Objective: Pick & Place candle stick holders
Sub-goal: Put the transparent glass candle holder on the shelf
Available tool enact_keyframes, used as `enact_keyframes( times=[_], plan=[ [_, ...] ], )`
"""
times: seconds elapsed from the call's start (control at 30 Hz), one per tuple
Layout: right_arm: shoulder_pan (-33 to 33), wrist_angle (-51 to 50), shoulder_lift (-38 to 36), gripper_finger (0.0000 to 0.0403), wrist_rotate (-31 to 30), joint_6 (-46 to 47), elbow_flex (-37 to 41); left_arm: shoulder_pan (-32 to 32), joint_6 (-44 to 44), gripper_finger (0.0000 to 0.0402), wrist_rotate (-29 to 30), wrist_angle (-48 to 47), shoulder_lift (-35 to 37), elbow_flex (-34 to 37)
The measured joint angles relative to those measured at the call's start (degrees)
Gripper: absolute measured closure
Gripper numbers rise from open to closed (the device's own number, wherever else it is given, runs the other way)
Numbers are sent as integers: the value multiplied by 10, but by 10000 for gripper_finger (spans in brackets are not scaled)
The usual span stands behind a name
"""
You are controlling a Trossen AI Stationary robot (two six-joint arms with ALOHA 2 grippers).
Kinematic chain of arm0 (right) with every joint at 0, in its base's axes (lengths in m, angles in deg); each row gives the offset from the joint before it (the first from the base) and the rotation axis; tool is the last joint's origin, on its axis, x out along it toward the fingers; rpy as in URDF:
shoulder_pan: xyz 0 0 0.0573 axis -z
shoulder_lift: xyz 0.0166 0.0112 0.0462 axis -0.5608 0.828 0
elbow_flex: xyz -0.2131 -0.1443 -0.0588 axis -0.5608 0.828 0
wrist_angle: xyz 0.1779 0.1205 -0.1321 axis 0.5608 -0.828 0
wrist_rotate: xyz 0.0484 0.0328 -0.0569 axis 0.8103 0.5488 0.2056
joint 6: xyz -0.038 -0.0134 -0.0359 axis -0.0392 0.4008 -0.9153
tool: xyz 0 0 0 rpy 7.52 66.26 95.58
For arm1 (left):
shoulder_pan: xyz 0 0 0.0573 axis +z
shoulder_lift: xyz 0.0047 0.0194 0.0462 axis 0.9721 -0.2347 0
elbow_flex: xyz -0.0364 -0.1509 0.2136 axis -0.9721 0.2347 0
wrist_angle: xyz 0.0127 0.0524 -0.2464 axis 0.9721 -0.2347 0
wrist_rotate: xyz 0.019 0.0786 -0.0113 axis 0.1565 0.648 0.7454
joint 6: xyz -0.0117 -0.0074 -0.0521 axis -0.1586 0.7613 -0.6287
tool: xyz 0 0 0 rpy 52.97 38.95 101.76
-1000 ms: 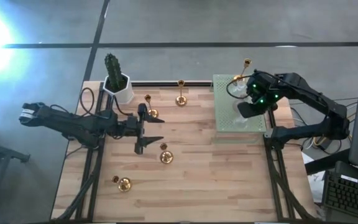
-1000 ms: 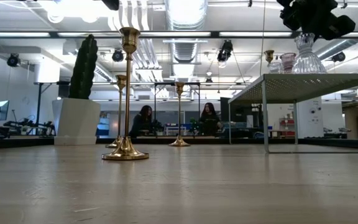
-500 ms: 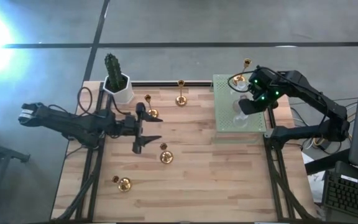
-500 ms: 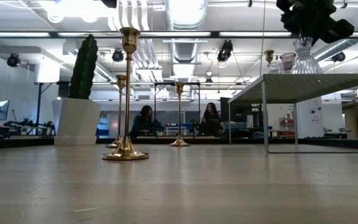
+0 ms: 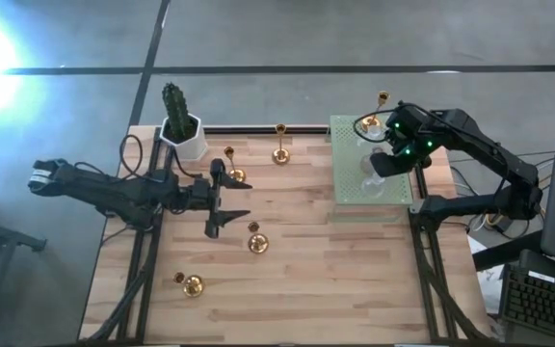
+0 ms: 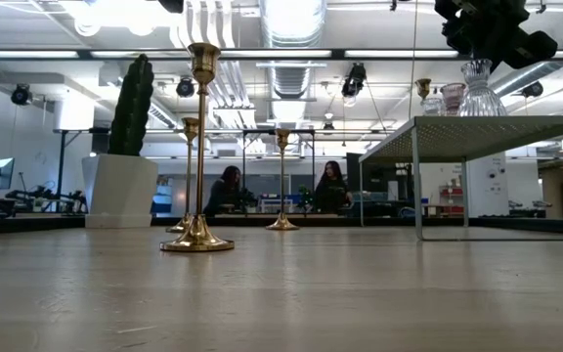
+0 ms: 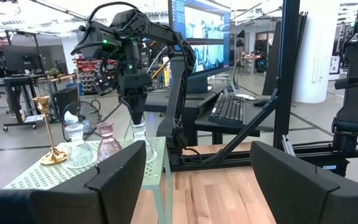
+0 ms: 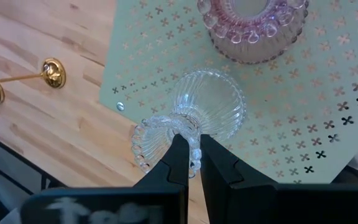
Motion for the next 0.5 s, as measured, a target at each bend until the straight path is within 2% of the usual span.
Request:
enact_keyframes(
  times=[0.5],
  plan=[
    [6, 12, 1, 392, -6, -1, 5, 0, 0, 110, 0, 1, 0, 0]
  ],
)
